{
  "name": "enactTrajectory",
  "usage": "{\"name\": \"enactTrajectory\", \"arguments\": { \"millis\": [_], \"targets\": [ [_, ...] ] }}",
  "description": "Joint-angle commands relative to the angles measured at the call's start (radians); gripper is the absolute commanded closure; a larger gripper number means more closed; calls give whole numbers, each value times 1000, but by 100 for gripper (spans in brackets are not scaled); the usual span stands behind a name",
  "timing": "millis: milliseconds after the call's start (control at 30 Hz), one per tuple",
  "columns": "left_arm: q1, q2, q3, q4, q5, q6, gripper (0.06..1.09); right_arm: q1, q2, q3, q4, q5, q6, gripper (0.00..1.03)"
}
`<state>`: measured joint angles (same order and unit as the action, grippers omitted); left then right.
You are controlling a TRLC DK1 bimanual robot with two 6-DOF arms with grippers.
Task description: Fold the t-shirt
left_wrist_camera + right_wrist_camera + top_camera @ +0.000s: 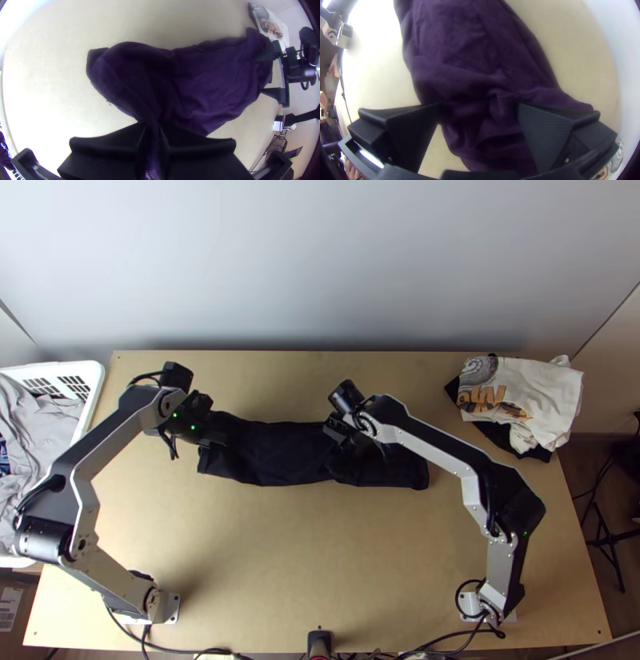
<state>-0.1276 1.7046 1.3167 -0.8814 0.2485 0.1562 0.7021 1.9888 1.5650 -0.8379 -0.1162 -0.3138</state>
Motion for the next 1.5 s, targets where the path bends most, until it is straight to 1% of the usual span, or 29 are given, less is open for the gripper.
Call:
{"name": "enactTrajectory", "arguments": {
  "millis": [0, 200, 333, 467, 600, 667, 867, 1033, 1133, 1333, 1467],
  "targets": [
    [-24, -60, 84, -76, 34, -18, 105, 7, 33, -29, 33, -2, 4, 3],
    [-46, -72, 184, -131, 83, -35, 105, -15, 45, -69, 57, -2, 2, 3],
    [-72, -85, 233, -142, 117, -57, 105, -18, 33, -77, 62, -2, 5, 3],
    [-98, -83, 273, -146, 135, -73, 105, -27, -31, -62, 57, -2, 10, 3],
    [-127, -65, 303, -146, 144, -90, 105, -49, -130, -31, 6, -16, 12, 3],
    [-142, -54, 320, -146, 158, -106, 105, -67, -179, -17, -26, -22, 10, 3],
    [-205, -11, 375, -145, 158, -145, 105, -125, -303, 10, -102, -37, 2, 3],
    [-267, 27, 441, -143, 163, -182, 105, -173, -398, -3, -152, -42, 9, 3],
    [-310, 59, 489, -136, 187, -213, 105, -224, -455, -40, -156, -46, 10, 3],
    [-422, 147, 592, -122, 187, -233, 105, -320, -532, -108, -155, -46, 10, 3],
    [-489, 222, 679, -110, 187, -234, 105, -355, -555, -120, -156, -46, 12, 3]
  ]
}}
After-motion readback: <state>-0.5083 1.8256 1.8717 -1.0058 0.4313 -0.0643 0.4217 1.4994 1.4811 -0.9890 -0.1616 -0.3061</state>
